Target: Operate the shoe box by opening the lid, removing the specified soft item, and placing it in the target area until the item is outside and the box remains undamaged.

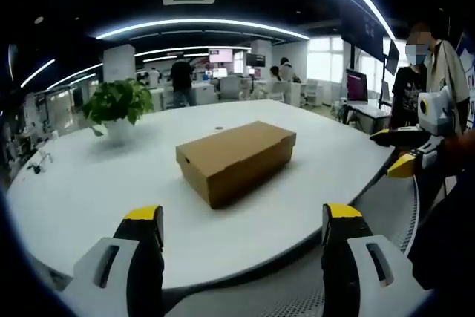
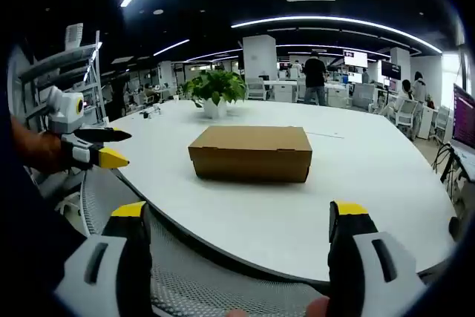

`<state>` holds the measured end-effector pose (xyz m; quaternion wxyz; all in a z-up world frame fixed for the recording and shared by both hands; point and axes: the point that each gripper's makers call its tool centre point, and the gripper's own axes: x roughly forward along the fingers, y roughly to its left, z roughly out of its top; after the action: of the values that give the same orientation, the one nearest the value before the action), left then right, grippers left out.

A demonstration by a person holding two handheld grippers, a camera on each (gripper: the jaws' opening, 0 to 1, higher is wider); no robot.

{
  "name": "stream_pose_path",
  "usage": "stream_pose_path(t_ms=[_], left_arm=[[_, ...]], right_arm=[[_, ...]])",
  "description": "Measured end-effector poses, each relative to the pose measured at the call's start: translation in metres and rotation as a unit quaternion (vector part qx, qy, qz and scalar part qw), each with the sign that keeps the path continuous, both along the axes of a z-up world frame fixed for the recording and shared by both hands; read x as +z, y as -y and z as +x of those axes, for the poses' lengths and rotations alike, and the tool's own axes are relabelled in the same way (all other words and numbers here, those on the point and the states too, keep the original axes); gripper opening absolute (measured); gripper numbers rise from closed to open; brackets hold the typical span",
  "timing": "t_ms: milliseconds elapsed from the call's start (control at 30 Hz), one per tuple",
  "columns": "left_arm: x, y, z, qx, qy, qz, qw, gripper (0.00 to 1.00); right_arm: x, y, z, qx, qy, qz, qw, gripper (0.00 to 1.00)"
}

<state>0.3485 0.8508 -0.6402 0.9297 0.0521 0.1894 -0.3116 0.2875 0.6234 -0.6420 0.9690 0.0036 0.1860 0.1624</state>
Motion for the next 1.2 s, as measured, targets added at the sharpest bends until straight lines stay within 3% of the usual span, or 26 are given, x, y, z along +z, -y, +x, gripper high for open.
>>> stream_pose_path(t_ms=[1200], left_arm=[[-0.0037, -0.0001, 0.0014, -0.005, -0.010, 0.004, 0.9999, 0.89]], right_arm=[[-0.0010, -0.0010, 0.0003, 0.003, -0.005, -0.003, 1.0000, 0.95]])
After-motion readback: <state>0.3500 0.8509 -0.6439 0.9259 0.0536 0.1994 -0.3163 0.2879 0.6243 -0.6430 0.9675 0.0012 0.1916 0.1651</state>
